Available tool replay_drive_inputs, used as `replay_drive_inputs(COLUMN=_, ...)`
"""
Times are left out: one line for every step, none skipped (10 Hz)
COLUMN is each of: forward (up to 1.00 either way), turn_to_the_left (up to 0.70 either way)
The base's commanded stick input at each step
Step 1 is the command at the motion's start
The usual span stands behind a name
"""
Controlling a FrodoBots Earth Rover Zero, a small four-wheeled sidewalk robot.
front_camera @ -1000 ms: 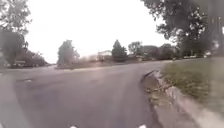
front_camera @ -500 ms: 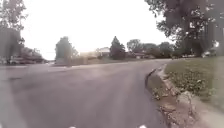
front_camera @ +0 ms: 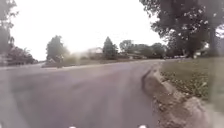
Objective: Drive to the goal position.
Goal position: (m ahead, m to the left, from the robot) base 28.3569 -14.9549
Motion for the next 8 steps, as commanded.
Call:
replay_drive_inputs(forward=1.0, turn_to_the_left=-0.35)
replay_drive_inputs(forward=1.0, turn_to_the_left=-0.4)
replay_drive_inputs(forward=1.0, turn_to_the_left=-0.4)
replay_drive_inputs(forward=1.0, turn_to_the_left=-0.4)
replay_drive_inputs(forward=1.0, turn_to_the_left=-0.4)
replay_drive_inputs(forward=1.0, turn_to_the_left=0.0)
replay_drive_inputs(forward=1.0, turn_to_the_left=-0.03)
replay_drive_inputs(forward=1.0, turn_to_the_left=-0.26)
